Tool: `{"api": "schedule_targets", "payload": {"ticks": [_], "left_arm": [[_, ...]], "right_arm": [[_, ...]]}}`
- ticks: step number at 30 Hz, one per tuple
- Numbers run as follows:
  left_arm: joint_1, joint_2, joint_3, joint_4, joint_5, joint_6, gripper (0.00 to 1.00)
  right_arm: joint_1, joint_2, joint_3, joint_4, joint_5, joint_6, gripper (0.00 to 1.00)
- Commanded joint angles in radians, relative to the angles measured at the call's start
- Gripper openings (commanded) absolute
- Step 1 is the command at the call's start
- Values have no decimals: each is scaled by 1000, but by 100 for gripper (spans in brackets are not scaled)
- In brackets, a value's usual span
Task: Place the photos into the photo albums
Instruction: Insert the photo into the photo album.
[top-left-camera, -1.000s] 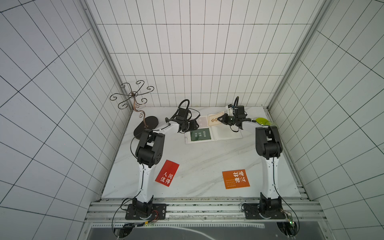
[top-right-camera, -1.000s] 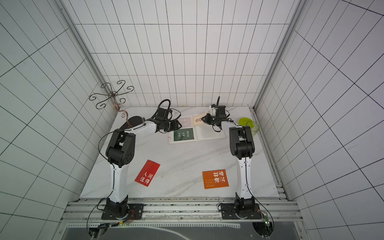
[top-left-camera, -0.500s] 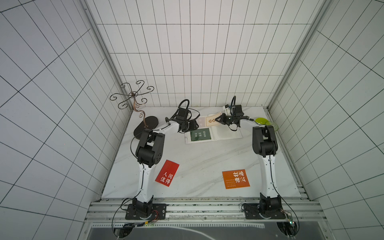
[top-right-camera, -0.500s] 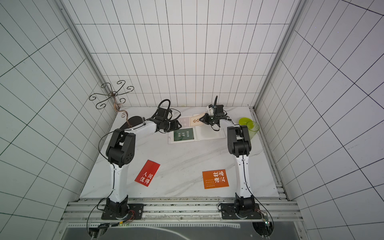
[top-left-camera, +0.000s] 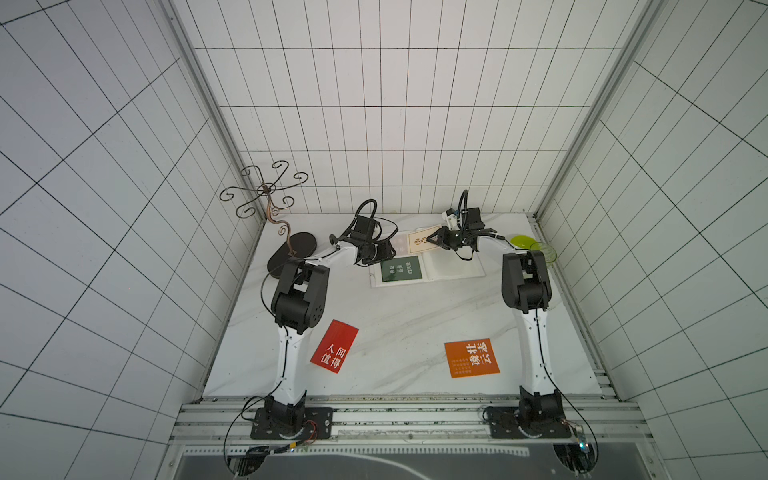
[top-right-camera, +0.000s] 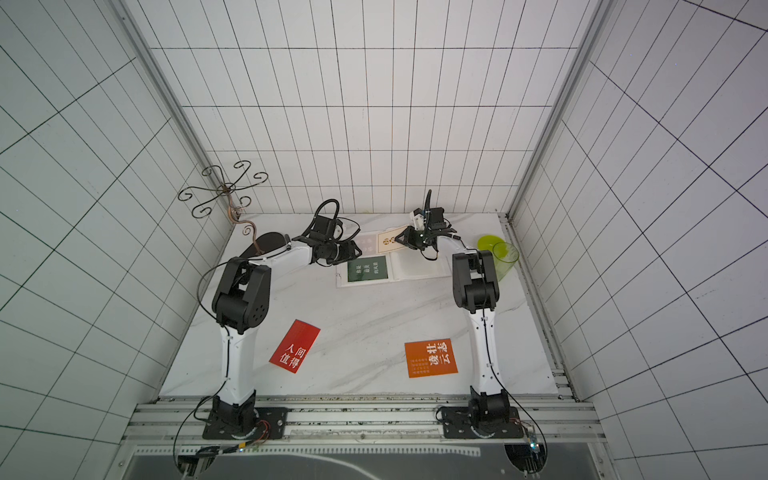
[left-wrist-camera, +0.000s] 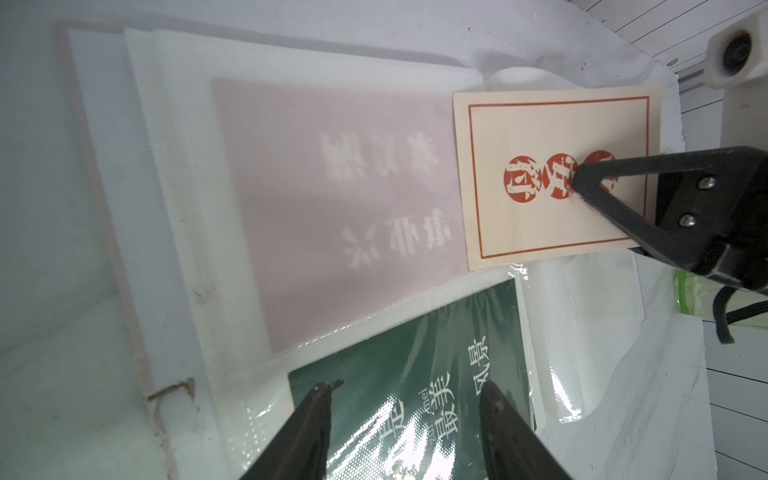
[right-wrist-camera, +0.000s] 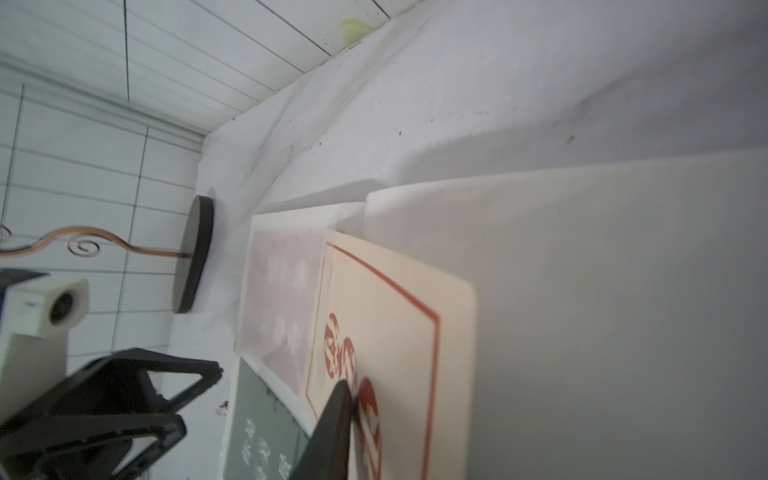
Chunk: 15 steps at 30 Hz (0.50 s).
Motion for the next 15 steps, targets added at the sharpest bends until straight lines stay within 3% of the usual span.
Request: {"api": "schedule_targets", "payload": {"ticks": [1,7,15], "left_arm": [[5,4,14,2,0,-7,57],[6,-13,8,4,1,-7,57],[7,-22,1,9,8,-13,57]], "right_arm": [[2,-35,111,-86,91,-32,34],[-7,-79,122,-120,188,-53,43],[-27,-49,142,-137,183,-65,43]]}}
